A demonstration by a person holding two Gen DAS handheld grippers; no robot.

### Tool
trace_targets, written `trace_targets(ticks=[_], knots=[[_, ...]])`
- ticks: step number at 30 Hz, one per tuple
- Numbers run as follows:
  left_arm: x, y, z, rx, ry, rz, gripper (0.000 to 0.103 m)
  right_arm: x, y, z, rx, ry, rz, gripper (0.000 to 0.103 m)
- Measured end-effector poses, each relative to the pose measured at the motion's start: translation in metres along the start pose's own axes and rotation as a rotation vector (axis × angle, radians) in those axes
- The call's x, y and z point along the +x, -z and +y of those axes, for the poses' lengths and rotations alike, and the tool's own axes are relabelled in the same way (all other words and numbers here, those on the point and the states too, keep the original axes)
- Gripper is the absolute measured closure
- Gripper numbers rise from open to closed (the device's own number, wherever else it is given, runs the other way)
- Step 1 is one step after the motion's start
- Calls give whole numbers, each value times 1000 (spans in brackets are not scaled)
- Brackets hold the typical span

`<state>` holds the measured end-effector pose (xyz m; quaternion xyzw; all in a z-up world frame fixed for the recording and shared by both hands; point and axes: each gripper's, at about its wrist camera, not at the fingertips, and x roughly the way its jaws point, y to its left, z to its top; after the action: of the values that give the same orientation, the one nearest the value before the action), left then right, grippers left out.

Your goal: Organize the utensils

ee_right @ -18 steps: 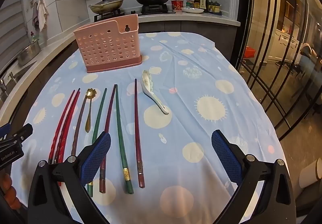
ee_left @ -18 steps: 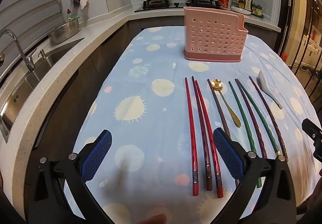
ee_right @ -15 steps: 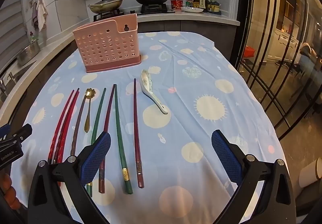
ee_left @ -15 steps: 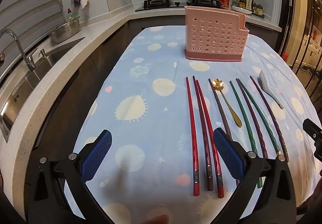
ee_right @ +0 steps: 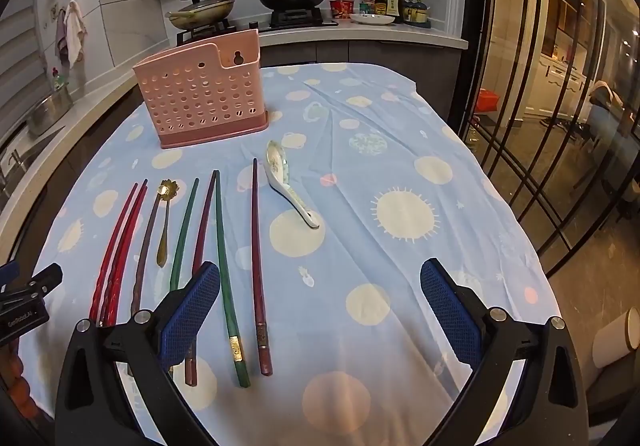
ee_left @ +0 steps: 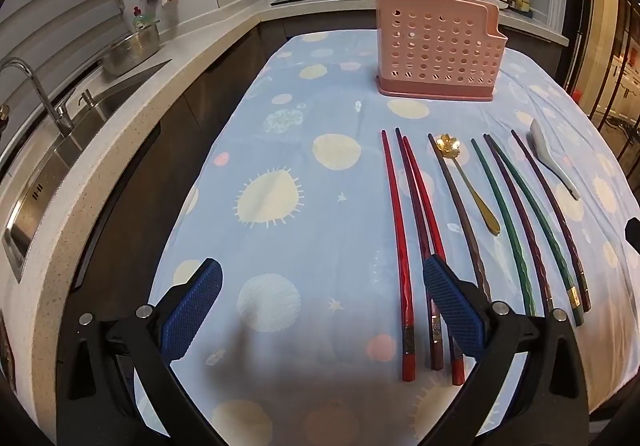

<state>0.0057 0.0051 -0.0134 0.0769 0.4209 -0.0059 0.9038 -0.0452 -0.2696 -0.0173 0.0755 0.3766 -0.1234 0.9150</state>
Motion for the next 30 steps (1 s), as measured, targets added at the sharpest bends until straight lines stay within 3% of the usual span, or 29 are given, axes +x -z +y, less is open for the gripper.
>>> trace_targets(ticks=[30], knots=[[-2, -4, -5, 24, 1, -5, 7, 3, 0, 2, -2, 0, 11, 7]])
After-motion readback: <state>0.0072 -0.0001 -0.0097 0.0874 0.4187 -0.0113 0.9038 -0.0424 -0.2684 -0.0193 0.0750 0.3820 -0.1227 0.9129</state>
